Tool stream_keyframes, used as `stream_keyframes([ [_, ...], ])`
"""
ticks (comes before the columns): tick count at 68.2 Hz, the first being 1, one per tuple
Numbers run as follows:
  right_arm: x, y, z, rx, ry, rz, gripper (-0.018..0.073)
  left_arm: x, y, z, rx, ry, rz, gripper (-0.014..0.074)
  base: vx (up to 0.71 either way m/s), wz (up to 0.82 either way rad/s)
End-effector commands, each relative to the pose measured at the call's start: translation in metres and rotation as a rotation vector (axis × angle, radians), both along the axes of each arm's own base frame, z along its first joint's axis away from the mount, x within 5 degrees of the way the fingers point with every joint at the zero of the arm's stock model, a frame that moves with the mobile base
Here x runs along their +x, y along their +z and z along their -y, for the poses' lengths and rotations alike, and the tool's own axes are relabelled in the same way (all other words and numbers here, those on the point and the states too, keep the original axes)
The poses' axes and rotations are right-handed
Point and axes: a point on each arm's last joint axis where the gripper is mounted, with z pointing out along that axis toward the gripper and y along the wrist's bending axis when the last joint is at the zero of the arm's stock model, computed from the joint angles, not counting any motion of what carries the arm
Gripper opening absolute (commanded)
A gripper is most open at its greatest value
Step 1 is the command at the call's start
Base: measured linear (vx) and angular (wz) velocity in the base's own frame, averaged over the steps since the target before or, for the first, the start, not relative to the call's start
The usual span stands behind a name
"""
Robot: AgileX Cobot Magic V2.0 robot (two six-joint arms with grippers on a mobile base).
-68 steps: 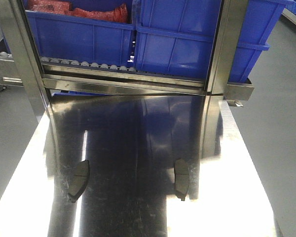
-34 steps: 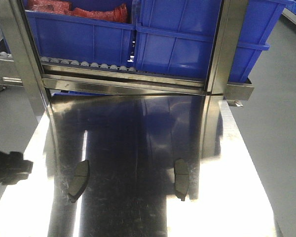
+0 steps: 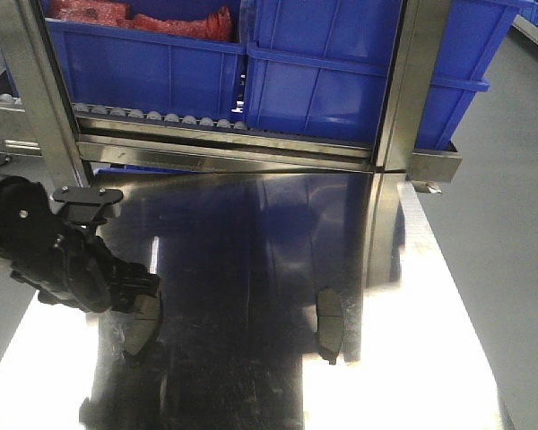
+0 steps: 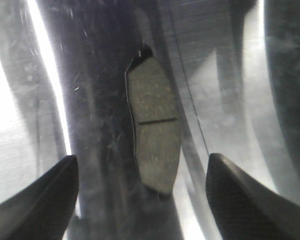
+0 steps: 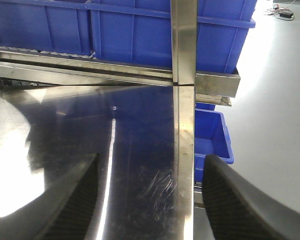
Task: Move and align brake pads A on conveyor
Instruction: 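Lower the left gripper onto the nearer brake pad and grasp it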
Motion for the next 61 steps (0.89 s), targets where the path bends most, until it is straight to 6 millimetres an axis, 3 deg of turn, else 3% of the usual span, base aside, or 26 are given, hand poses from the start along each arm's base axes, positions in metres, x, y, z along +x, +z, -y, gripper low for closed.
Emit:
stream_keyframes([
  [1, 0.003, 0.014, 0.0, -0.002, -0.004, 0.08, 0.044, 0.012, 0.007, 0.006, -0.045, 0.049, 0.065, 0.0512, 0.0, 0.0],
  [13, 0.003, 0.014, 0.0, -0.002, -0.004, 0.08, 0.044, 0.022, -0.008, 0.01, -0.023, 0.041, 0.01, 0.0512, 0.0, 0.0],
  [33, 0.003, 0.014, 0.0, -0.002, -0.004, 0.078, 0.044, 0.034, -0.01, 0.021, 0.012, -0.016, 0.023, 0.0512, 0.0, 0.0],
  [61, 0.003, 0.014, 0.0, -0.002, -0.004, 0.078, 0.044, 0.043, -0.037, 0.033, 0.033, 0.029, -0.09, 0.0512, 0.0, 0.0],
])
